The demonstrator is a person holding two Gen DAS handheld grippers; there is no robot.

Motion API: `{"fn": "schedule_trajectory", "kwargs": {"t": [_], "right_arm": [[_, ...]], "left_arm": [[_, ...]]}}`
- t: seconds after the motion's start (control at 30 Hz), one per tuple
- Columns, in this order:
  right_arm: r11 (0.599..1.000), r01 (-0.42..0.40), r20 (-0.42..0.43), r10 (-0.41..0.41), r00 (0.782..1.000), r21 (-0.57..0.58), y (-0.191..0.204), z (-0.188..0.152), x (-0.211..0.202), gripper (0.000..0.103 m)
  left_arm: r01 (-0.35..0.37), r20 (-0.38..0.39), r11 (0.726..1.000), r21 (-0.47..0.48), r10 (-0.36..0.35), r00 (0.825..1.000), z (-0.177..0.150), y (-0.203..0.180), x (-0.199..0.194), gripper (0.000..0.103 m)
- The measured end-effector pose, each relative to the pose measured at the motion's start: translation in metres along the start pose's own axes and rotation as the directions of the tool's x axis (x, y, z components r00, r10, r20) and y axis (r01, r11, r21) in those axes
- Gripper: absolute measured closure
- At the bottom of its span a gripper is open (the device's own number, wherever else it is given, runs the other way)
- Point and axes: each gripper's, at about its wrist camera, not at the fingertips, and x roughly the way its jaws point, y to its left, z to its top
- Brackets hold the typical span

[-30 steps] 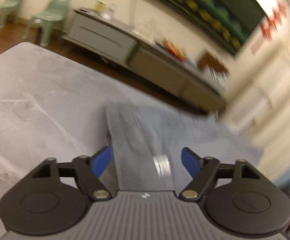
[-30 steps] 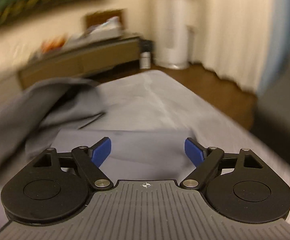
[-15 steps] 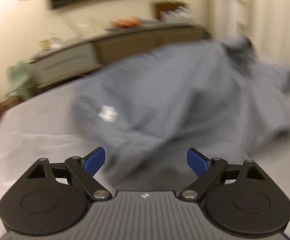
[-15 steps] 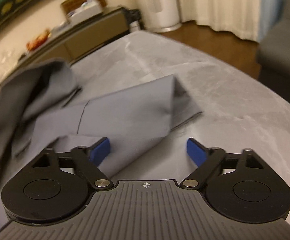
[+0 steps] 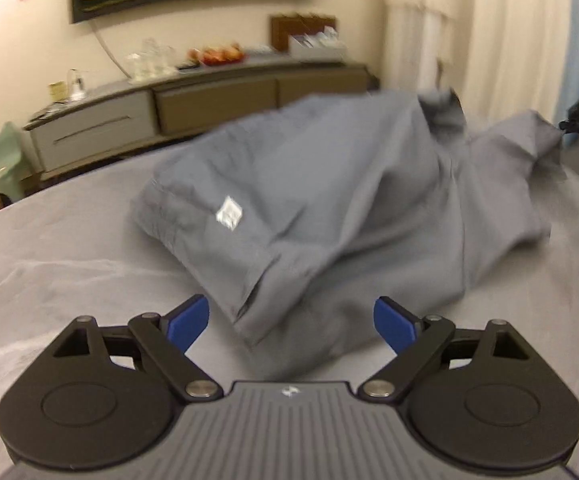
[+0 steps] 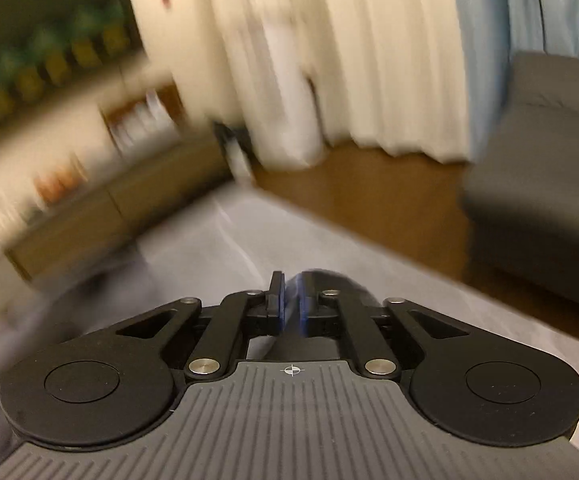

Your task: Fold clothes

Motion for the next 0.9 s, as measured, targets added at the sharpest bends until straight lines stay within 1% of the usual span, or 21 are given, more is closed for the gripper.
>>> {"fn": "schedule_trajectory", "kwargs": {"t": [0.03, 0.07, 0.1, 0.17, 0.23, 0.27, 0.33, 0.4, 0.43, 0.5, 0.53, 0.57, 0.6, 0.63, 0.67, 0.73, 0.77, 0.8, 0.83, 0.87, 0.9], "right_arm": [[0.999, 0.021, -0.064, -0.024, 0.998, -0.044, 0.001, -0.008, 0.009, 0.079], [0.996, 0.021, -0.078, -0.027, 0.997, -0.084, 0.005, -0.011, 0.007, 0.078], [0.992, 0.005, -0.046, -0.011, 0.999, -0.124, 0.013, -0.012, -0.006, 0.077], [0.978, -0.046, 0.041, 0.055, 0.998, -0.201, 0.033, -0.016, -0.041, 0.042], [0.933, -0.186, 0.112, 0.229, 0.967, -0.309, 0.061, -0.034, -0.084, 0.033], [0.883, -0.279, 0.093, 0.336, 0.937, -0.378, 0.077, -0.049, -0.098, 0.026], [0.73, -0.443, -0.049, 0.492, 0.869, -0.521, 0.107, -0.085, -0.116, 0.014], [0.526, -0.584, -0.213, 0.603, 0.769, -0.618, 0.138, -0.122, -0.134, 0.012], [0.426, -0.63, -0.288, 0.629, 0.722, -0.649, 0.152, -0.139, -0.141, 0.011], [0.382, -0.584, -0.313, 0.572, 0.758, -0.716, 0.166, -0.16, -0.136, 0.009], [0.357, -0.56, -0.323, 0.542, 0.776, -0.748, 0.172, -0.171, -0.134, 0.009], [0.33, -0.536, -0.331, 0.511, 0.794, -0.777, 0.179, -0.182, -0.131, 0.014], [0.301, -0.512, -0.337, 0.479, 0.811, -0.804, 0.186, -0.192, -0.129, 0.024], [0.278, -0.499, -0.349, 0.448, 0.823, -0.821, 0.192, -0.201, -0.125, 0.063], [0.293, -0.539, -0.394, 0.431, 0.812, -0.79, 0.193, -0.199, -0.12, 0.087], [0.346, -0.619, -0.431, 0.484, 0.762, -0.705, 0.19, -0.181, -0.133, 0.097], [0.369, -0.667, -0.447, 0.525, 0.724, -0.647, 0.187, -0.17, -0.14, 0.1], [0.375, -0.763, -0.46, 0.629, 0.627, -0.527, 0.177, -0.149, -0.152, 0.1], [0.337, -0.846, -0.461, 0.724, 0.513, -0.412, 0.168, -0.134, -0.161, 0.101], [0.282, -0.914, -0.441, 0.808, 0.391, -0.293, 0.158, -0.119, -0.171, 0.101], [0.219, -0.958, -0.413, 0.867, 0.279, -0.186, 0.151, -0.107, -0.178, 0.1]], "left_arm": [[0.009, -0.016, 1.0, 0.011, -0.008, 1.0, -0.001, -0.002, 0.006, 0.011], [0.016, -0.032, 1.0, 0.023, -0.015, 0.999, -0.002, -0.004, 0.011, 0.011], [0.014, -0.042, 0.999, 0.041, -0.012, 0.999, -0.005, -0.007, 0.017, 0.011], [0.002, -0.059, 0.997, 0.083, 0.003, 0.998, -0.009, -0.013, 0.025, 0.011], [-0.004, -0.079, 0.994, 0.113, 0.013, 0.997, -0.01, -0.017, 0.034, 0.01], [-0.006, -0.089, 0.992, 0.128, 0.017, 0.996, -0.01, -0.02, 0.038, 0.01], [-0.001, -0.107, 0.99, 0.141, 0.016, 0.994, -0.012, -0.023, 0.045, 0.007], [-0.007, -0.125, 0.988, 0.155, 0.027, 0.992, -0.015, -0.028, 0.054, 0.007], [-0.015, -0.13, 0.986, 0.164, 0.037, 0.991, -0.016, -0.031, 0.058, 0.005], [-0.017, -0.107, 0.989, 0.144, 0.033, 0.994, -0.016, -0.028, 0.062, 0.013], [-0.007, -0.098, 0.992, 0.123, 0.02, 0.995, -0.015, -0.025, 0.062, 0.038], [0.011, -0.093, 0.996, 0.086, -0.002, 0.996, -0.012, -0.018, 0.06, 0.066], [0.03, -0.089, 0.999, 0.043, -0.026, 0.996, -0.009, -0.01, 0.057, 0.073], [0.051, -0.083, 0.999, 0.001, -0.05, 0.995, -0.006, -0.002, 0.054, 0.081], [0.076, -0.033, 0.996, -0.044, -0.077, 0.996, -0.001, 0.007, 0.04, 0.084], [0.139, 0.112, 0.981, -0.132, -0.125, 0.986, 0.01, 0.025, 0.001, 0.086], [0.196, 0.23, 0.962, -0.19, -0.15, 0.961, 0.015, 0.038, -0.028, 0.086], [0.25, 0.343, 0.938, -0.241, -0.159, 0.926, 0.013, 0.053, -0.055, 0.086], [0.299, 0.441, 0.912, -0.282, -0.154, 0.884, 0.009, 0.069, -0.078, 0.086], [0.351, 0.533, 0.882, -0.315, -0.141, 0.834, 0.005, 0.085, -0.102, 0.086], [0.375, 0.569, 0.856, -0.356, -0.12, 0.814, 0.0, 0.1, -0.11, 0.086]]}}
